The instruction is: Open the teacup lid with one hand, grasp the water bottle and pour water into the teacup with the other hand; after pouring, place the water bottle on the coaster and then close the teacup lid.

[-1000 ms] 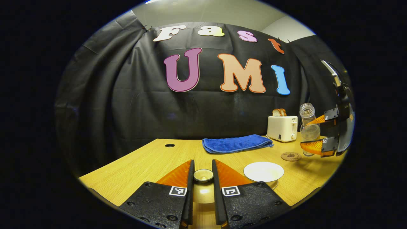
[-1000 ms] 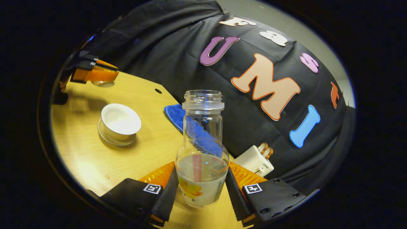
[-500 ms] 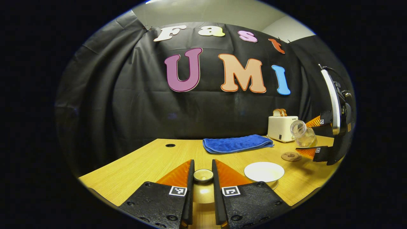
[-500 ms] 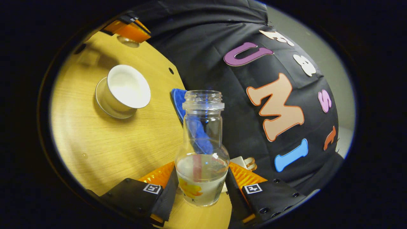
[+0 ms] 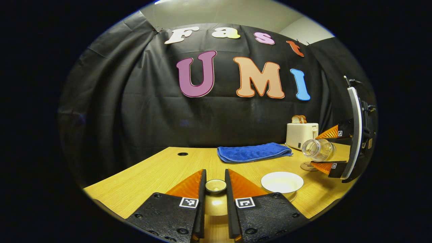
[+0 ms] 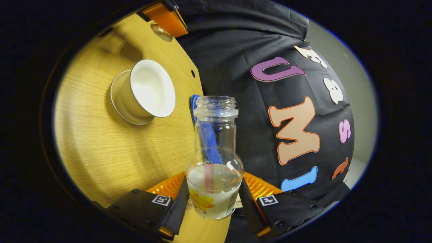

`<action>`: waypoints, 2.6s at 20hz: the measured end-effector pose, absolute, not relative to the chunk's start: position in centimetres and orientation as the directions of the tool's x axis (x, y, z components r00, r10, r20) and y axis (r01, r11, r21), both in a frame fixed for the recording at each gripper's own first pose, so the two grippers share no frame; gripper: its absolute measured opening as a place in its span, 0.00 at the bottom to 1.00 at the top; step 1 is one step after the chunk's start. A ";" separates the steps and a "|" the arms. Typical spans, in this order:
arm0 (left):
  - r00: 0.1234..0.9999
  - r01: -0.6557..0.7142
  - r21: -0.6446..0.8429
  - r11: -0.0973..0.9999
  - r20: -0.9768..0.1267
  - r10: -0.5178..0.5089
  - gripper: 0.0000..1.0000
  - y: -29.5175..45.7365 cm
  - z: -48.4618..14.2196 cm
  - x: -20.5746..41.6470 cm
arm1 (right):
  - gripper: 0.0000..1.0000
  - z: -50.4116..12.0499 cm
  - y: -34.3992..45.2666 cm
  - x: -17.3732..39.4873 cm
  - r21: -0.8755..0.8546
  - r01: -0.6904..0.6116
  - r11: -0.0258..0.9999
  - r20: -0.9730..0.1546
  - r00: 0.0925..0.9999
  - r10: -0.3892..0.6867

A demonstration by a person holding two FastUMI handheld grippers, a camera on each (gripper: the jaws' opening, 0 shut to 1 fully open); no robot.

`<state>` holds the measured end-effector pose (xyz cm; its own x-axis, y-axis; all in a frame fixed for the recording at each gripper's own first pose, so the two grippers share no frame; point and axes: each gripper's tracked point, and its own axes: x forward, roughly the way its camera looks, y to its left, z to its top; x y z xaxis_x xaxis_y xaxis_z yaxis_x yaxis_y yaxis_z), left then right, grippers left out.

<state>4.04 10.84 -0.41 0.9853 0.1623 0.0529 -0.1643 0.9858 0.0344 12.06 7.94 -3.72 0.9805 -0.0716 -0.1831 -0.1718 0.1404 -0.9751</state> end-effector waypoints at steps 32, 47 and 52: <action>0.980 -0.192 0.033 0.981 0.054 0.190 0.25 11.4 -0.4 3.8 | 0.76 1.5 12.1 12.1 -0.909 0.139 -0.392 0.115 0.990 0.085; 0.980 -0.192 0.032 0.981 0.054 0.190 0.25 11.5 -0.4 3.8 | 0.76 3.3 13.4 11.9 -0.831 0.257 -0.493 0.193 0.965 0.177; 0.980 -0.192 0.032 0.981 0.054 0.190 0.25 11.5 -0.4 3.8 | 0.78 3.9 13.8 11.9 -0.799 0.304 -0.519 0.227 0.951 0.208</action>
<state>3.82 11.45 -0.37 0.9803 0.1900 0.0542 -0.1919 0.9809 0.0323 11.86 13.77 3.93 0.9515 0.2079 0.2269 0.3039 -0.5194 -0.7986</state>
